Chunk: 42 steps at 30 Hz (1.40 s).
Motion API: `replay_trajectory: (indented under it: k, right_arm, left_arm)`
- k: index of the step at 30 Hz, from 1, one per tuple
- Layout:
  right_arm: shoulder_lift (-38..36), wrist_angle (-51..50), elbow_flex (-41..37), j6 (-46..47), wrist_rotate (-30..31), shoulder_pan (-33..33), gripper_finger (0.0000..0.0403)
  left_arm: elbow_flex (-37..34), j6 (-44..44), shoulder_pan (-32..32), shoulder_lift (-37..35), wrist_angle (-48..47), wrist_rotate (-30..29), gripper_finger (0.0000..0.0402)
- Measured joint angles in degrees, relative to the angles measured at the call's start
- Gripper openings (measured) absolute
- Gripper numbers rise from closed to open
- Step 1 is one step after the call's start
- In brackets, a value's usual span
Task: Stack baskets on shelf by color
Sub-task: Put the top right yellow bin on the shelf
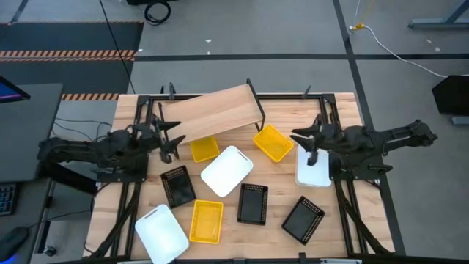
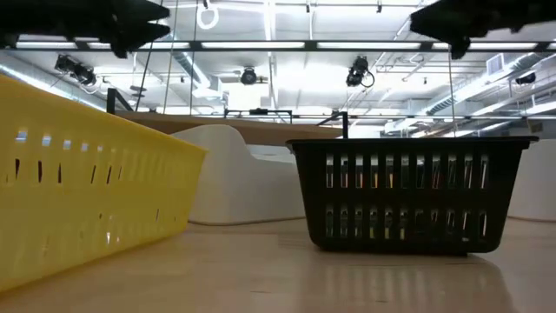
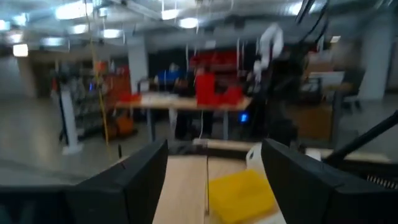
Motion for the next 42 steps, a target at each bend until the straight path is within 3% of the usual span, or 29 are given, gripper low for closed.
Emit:
replay_trajectory:
  k: [5,10,13,22,28,33,42]
  right_arm:
    - [13.01,-18.06,13.95,7.99,1.42,-0.24,0.0112]
    - [24.39,-41.25,27.44,19.98,1.49,-0.22,0.0112]
    - [30.56,-49.26,32.42,24.24,0.1,-0.24,0.0112]
    - [48.59,-50.12,36.8,22.71,-8.67,0.39,0.0112]
    - [58.3,-52.99,36.8,24.09,-8.43,0.36,0.0112]
    - [61.59,-55.44,36.8,23.11,-8.0,0.21,0.0112]
    - [59.89,-65.38,36.75,11.62,-6.13,1.42,0.0112]
  left_arm:
    - [7.46,-4.26,2.75,9.95,-9.03,4.04,0.0255]
    - [11.95,-2.78,2.94,15.68,-9.65,8.01,0.0245]
    - [13.11,-1.04,2.94,17.15,-9.73,9.15,0.0243]
    - [13.16,0.43,2.94,17.08,-11.01,9.67,0.0243]
    - [13.16,0.42,2.94,17.12,-11.05,9.69,0.0241]
    - [13.16,0.28,2.94,17.12,-12.81,9.69,0.0238]
    - [13.16,1.02,2.94,17.12,-14.44,9.69,0.0236]
